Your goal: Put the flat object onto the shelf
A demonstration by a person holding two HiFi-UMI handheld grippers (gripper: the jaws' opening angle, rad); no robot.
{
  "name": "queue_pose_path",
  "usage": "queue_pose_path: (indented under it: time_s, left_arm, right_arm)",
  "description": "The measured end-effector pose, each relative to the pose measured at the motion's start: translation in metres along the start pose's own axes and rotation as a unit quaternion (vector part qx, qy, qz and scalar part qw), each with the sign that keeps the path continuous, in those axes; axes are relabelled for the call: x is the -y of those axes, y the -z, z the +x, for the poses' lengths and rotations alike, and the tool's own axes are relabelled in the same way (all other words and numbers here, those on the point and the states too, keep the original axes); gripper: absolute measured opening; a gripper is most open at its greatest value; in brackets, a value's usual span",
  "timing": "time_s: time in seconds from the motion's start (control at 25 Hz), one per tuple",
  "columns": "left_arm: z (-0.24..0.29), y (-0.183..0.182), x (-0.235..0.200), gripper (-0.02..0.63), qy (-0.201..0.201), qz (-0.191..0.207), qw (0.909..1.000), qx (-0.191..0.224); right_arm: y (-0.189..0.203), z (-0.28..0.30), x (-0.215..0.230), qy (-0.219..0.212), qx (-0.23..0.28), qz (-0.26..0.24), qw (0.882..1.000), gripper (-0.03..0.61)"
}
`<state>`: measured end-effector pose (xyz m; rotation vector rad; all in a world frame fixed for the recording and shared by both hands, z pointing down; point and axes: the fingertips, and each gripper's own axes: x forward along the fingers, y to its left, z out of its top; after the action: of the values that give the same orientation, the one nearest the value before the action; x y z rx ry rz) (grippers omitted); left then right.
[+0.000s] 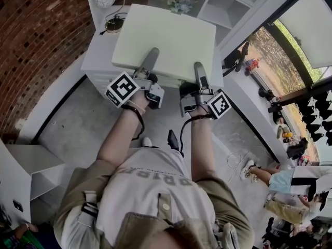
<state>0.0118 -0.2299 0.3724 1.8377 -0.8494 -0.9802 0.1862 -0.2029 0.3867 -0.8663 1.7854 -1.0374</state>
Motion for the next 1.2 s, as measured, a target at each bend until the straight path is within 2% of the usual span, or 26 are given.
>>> queue_pose_path:
  time_s: [0.48,0.84,1.2]
  left_arm:
    - [0.061,-0.002,-0.005,0.339,0.005,0.021,0.9996,0.016]
    - [0.087,-0.007,-0.018,0.339,-0.008,0.023,0.9997,0.006]
    - [0.131,-0.028,-0.031,0.337,0.011,0.027,0.9995,-0.005]
  right_arm:
    - [-0.044,0.048,0.02,-0.022,-0.026,0.005,0.999,0.33]
    - [-0.055,0.071,0.036,-0.022,-0.027,0.008,0.999,0.33]
    - [-0.068,0.113,0.048,-0.028,-0.024,-0.002,0.999,0.331]
